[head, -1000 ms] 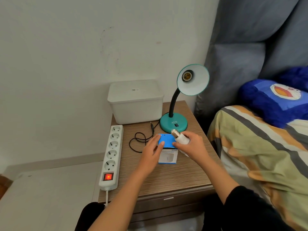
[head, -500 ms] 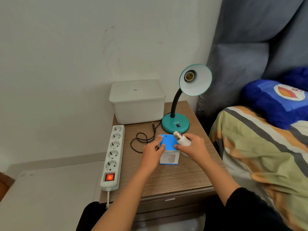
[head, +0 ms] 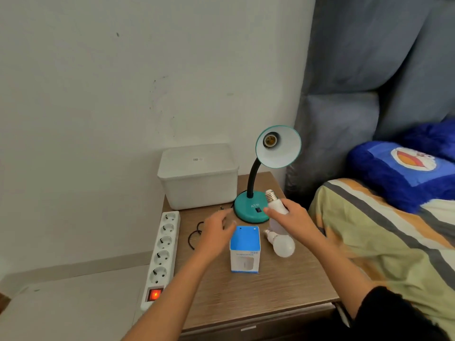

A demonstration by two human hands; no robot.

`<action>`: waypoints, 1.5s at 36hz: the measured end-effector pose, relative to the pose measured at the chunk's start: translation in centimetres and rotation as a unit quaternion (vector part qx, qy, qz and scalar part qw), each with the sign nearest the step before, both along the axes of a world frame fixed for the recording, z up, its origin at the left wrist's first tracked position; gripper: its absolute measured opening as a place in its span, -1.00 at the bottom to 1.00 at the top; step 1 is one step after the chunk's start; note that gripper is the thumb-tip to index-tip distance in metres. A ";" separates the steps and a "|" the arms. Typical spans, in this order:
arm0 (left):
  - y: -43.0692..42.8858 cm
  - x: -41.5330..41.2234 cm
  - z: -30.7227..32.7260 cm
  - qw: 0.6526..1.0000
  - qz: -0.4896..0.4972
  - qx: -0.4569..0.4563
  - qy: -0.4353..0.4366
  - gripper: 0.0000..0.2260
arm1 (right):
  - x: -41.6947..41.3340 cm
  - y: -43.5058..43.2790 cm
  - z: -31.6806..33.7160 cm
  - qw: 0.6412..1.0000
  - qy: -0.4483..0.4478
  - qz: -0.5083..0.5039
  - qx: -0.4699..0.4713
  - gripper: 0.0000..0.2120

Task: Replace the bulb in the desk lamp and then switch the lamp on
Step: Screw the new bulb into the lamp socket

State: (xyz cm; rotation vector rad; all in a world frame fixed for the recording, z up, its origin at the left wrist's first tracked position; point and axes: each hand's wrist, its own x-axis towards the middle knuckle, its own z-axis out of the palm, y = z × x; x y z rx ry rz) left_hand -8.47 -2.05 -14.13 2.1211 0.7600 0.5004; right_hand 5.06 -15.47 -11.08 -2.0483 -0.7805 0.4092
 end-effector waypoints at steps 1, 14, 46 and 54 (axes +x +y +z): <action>0.3 0.6 1.1 1.000 -0.015 0.001 -0.016 -0.60 | 0.5 0.0 0.9 1.000 0.005 -0.001 0.015 -0.76; 2.9 10.6 11.2 0.974 -0.194 0.092 -0.070 -0.19 | 6.4 3.7 9.2 0.993 -0.011 -0.067 0.091 -0.64; 6.3 13.8 10.1 0.947 -0.247 0.189 -0.082 -0.15 | 8.5 10.4 8.8 0.946 -0.241 -0.106 -0.190 -0.53; 6.4 13.5 10.0 0.950 -0.245 0.174 -0.086 -0.16 | 8.6 9.4 9.1 0.972 -0.176 -0.048 -0.150 -0.31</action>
